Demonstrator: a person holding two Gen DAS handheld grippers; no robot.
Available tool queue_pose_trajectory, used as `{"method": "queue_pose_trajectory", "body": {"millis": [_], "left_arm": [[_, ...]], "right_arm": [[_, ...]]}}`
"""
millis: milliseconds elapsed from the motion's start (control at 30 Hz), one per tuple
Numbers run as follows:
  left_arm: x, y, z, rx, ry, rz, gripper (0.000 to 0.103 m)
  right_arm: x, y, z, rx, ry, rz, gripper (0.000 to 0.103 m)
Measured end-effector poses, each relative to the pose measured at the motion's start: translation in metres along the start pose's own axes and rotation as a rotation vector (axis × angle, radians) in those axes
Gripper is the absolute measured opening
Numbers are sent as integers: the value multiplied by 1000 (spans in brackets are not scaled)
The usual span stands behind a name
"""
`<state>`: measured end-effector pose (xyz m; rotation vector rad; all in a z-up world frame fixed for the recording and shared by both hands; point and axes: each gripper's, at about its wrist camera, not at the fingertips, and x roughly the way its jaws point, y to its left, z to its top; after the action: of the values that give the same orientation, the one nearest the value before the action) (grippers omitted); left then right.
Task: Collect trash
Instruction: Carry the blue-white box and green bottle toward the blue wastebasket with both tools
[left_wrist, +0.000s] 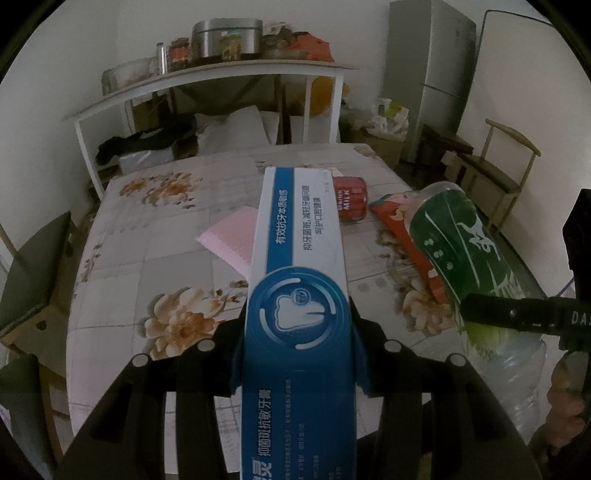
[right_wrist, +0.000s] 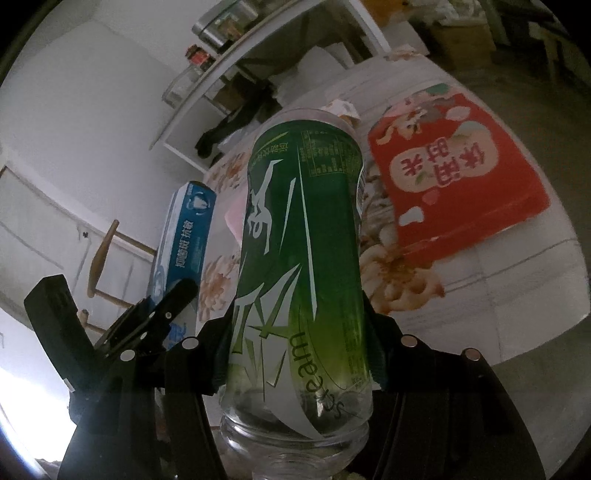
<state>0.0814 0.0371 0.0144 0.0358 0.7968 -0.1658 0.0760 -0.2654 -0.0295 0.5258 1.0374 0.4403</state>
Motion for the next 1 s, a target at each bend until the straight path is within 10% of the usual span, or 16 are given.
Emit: {"method": "queue_pose_trajectory", "body": {"millis": [1000], "left_arm": [[5,-70,17,164,-50,-52,44]], "right_arm": [[-66,-47,-16,96,-113,-27,55]]}}
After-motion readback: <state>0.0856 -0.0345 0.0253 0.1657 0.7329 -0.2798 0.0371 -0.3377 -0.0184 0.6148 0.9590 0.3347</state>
